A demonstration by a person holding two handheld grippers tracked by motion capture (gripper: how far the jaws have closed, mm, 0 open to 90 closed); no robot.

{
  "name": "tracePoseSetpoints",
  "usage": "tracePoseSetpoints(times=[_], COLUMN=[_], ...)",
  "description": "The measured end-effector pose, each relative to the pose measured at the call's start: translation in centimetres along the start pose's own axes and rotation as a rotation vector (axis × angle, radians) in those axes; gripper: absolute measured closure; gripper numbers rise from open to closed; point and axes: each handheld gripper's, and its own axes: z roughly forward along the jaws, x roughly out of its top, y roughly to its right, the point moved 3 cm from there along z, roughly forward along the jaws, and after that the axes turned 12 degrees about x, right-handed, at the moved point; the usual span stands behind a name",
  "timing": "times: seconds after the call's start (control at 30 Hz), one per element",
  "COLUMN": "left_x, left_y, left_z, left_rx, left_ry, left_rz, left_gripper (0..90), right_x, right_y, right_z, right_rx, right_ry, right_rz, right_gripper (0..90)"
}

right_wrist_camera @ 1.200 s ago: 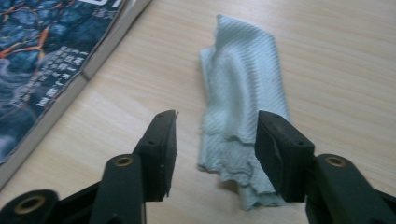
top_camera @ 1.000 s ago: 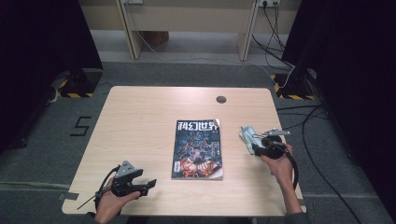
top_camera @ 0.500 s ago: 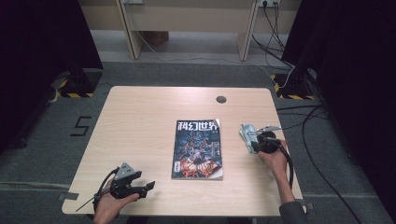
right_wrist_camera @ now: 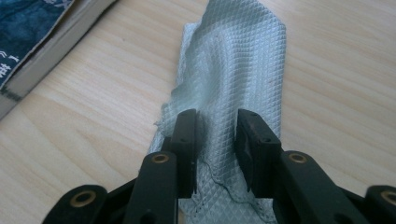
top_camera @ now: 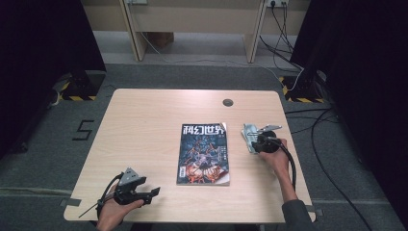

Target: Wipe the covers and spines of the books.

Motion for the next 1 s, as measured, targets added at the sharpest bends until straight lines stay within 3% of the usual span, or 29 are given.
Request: tracePoseSetpoints(times=[0.27,0.4,0.57,0.7,1.0], left_x=[-0.1,-0.1,-0.1,-0.2,-0.2], left_y=[0.0,-0.2,-0.3,-0.3,-0.3], left_z=[0.1,0.1,0.0,0.0,0.0], left_rx=[0.003,0.013,0.022,0.025,0.029], left_ry=[-0.006,-0.002,-0.001,-0.003,-0.001], left_rz=[0.011,0.011,0.01,0.015,0.023], left_gripper=[27.7,27.6,27.5,27.5,27.3], right_x=[0.6,0.9,0.8,0.4,-1.6], right_y=[-0.6,-0.8,-1.8,-2.9,-6.2], right_z=[0.3,-1.1,-2.9,-4.3,-6.0], right_rx=[0.012,0.009,0.036,0.068,0.123], right_ry=[0.017,0.07,0.133,0.17,0.179], right_rz=[-0.008,0.018,0.049,0.078,0.062], right_gripper=[63.0,53.5,41.3,35.9,28.6])
